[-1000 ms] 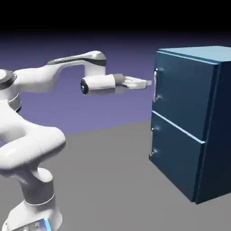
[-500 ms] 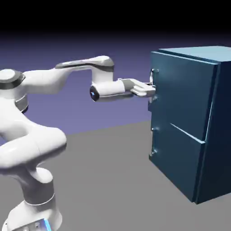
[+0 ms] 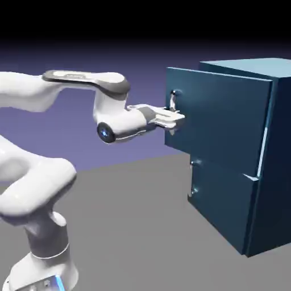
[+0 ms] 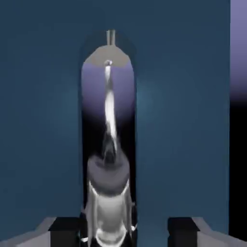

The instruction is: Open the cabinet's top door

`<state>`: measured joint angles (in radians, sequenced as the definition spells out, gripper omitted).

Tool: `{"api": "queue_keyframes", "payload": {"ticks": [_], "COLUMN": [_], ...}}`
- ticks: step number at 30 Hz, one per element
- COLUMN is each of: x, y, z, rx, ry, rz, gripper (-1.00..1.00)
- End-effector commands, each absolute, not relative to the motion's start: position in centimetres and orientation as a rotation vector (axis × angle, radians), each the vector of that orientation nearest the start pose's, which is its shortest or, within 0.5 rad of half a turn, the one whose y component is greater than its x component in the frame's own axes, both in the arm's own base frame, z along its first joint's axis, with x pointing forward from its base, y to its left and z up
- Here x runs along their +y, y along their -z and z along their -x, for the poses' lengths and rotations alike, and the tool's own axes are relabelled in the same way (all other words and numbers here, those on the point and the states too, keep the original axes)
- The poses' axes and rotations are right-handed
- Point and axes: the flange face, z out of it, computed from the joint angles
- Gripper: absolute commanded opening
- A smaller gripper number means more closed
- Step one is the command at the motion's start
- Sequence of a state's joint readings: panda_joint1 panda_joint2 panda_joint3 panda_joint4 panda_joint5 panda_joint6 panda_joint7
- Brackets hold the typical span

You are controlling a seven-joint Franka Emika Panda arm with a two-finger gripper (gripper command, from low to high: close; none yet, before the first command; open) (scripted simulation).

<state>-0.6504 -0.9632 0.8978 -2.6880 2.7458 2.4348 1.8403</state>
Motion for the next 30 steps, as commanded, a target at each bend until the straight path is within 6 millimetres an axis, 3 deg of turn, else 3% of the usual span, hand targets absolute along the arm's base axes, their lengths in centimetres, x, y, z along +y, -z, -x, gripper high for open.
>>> {"api": "queue_keyframes", "payload": {"ticks": [1, 10, 15, 30], "x": [10.1, 10.6, 10.3, 3.5], "y": [-46.5, -46.3, -46.3, -46.3], "z": [-37.1, -38.2, -37.9, -32.1], "rx": [1.554, 1.581, 1.591, 1.662], "ry": [-0.895, -0.840, -0.846, -1.045], "rz": [-0.356, -0.400, -0.392, -0.185], "gripper": [-1.00, -1.00, -1.00, -1.00]}}
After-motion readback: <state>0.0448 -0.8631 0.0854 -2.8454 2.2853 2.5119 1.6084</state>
